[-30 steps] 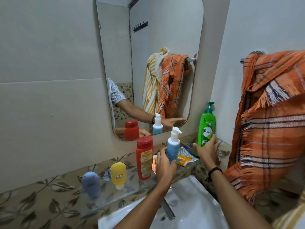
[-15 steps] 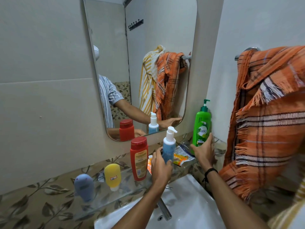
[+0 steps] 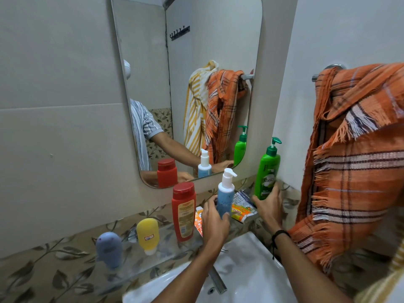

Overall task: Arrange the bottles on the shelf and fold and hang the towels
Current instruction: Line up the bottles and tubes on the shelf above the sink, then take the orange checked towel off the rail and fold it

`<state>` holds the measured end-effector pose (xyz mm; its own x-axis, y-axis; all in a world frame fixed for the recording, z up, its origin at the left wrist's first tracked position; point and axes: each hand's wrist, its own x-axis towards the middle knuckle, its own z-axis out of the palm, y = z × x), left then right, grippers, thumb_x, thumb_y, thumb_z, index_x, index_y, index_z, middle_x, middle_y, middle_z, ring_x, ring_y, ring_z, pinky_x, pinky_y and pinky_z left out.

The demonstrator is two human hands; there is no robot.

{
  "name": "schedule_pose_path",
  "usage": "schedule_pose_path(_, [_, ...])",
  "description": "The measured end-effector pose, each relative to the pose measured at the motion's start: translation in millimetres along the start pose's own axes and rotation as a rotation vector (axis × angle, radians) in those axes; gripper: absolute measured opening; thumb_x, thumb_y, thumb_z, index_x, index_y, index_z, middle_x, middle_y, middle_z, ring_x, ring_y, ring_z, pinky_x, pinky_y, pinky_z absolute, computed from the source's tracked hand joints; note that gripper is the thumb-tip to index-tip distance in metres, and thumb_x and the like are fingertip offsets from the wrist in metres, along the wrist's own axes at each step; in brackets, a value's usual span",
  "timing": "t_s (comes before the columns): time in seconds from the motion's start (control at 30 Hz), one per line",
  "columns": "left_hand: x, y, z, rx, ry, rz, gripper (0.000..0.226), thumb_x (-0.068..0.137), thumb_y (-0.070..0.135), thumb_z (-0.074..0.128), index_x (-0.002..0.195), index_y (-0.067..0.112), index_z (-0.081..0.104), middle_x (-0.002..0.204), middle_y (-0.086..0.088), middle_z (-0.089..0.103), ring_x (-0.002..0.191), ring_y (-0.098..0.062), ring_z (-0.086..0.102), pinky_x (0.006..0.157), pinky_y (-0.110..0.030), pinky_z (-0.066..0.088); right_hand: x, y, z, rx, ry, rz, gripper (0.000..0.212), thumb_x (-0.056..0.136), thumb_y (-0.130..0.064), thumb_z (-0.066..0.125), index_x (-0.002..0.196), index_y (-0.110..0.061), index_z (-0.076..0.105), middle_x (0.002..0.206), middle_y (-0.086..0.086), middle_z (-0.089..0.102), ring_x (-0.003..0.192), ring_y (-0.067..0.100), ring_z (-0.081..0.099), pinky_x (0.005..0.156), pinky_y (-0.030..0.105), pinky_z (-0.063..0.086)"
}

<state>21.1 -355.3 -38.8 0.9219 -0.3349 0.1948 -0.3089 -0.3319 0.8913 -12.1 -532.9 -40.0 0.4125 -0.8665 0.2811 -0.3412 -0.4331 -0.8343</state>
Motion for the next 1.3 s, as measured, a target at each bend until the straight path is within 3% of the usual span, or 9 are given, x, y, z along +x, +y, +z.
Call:
schedule_pose_path(0.17, [-4,1,-2,-0.008,0.008,-0.012,0.071,0.088,0.008,0.072,0.149,0.016,0.038,0.150,-0.003,0.043,0.139,-0.022,0.044,0.113,-0.040,0.043,-9,4,0,0.081,0.009,0.059,0.107,0.077,-0.016,0.085,0.158,-0.011,0.015,0.159,0.020,0.029,0.143,0.040,0.035,0.110,0.052,0.037])
schedule_pose_path(0.3, [-16,7,-3,-0.025,0.066,0.043,0.074,0.087,0.005,0.071,0.151,0.017,0.035,0.152,0.000,0.036,0.140,-0.018,0.039,0.113,-0.034,0.040,-25,3,-1,0.116,0.063,0.085,0.105,0.080,-0.014,0.082,0.160,-0.013,0.013,0.162,0.020,0.019,0.143,0.042,0.034,0.109,0.054,0.038])
schedule_pose_path(0.43, [-37,8,3,-0.096,0.152,0.127,0.053,0.087,-0.001,0.066,0.129,0.026,0.048,0.130,0.007,0.048,0.123,-0.009,0.048,0.099,-0.022,0.049,-51,-6,-1,0.183,0.146,0.021,0.084,0.080,-0.007,0.075,0.152,-0.017,0.034,0.148,0.014,0.039,0.130,0.035,0.049,0.100,0.043,0.045])
schedule_pose_path(0.53, [-50,-1,12,-0.046,0.138,0.233,0.039,0.086,0.002,0.061,0.110,0.032,0.052,0.108,0.015,0.053,0.107,-0.010,0.055,0.089,-0.031,0.054,-72,-10,-6,0.215,0.142,-0.054,0.056,0.082,-0.002,0.071,0.134,-0.015,0.056,0.133,0.008,0.050,0.122,0.028,0.053,0.097,0.033,0.040])
schedule_pose_path(0.63, [-56,-8,20,0.003,0.066,0.267,0.032,0.088,0.005,0.059,0.104,0.033,0.054,0.099,0.025,0.052,0.100,-0.008,0.057,0.083,-0.033,0.056,-83,-9,-16,0.223,0.074,-0.136,0.031,0.085,-0.001,0.066,0.109,-0.021,0.067,0.115,0.002,0.061,0.109,0.026,0.062,0.093,0.036,0.049])
schedule_pose_path(0.77, [-57,-11,26,-0.031,-0.013,0.257,0.028,0.088,0.005,0.058,0.103,0.029,0.056,0.101,0.017,0.058,0.097,-0.005,0.058,0.083,-0.030,0.055,-91,-18,-47,0.162,0.128,-0.336,0.023,0.086,0.002,0.067,0.090,-0.020,0.071,0.091,-0.003,0.067,0.084,0.019,0.067,0.076,0.038,0.057])
schedule_pose_path(0.97, [-61,-8,41,-0.043,-0.056,0.244,0.030,0.085,0.007,0.057,0.096,0.035,0.053,0.096,0.021,0.058,0.092,-0.005,0.058,0.081,-0.032,0.054,-88,-46,-109,0.114,0.399,-0.558,0.017,0.086,0.008,0.066,0.089,-0.007,0.073,0.090,0.006,0.069,0.079,0.021,0.064,0.069,0.034,0.054])
schedule_pose_path(1.1, [-63,-4,51,-0.063,-0.086,0.263,0.027,0.085,0.008,0.057,0.095,0.033,0.054,0.095,0.020,0.057,0.090,-0.004,0.057,0.080,-0.032,0.054,-87,-52,-141,0.003,0.629,-0.632,0.013,0.086,0.005,0.068,0.094,-0.004,0.072,0.095,0.011,0.069,0.090,0.024,0.060,0.087,0.023,0.042])
schedule_pose_path(1.3, [-64,4,56,-0.084,-0.129,0.267,0.022,0.085,0.011,0.057,0.096,0.030,0.056,0.097,0.017,0.059,0.092,-0.006,0.058,0.080,-0.033,0.054,-78,-40,-150,-0.042,0.832,-0.450,0.039,0.081,-0.017,0.075,0.117,-0.009,0.063,0.123,0.018,0.052,0.119,0.035,0.047,0.109,0.045,0.037])
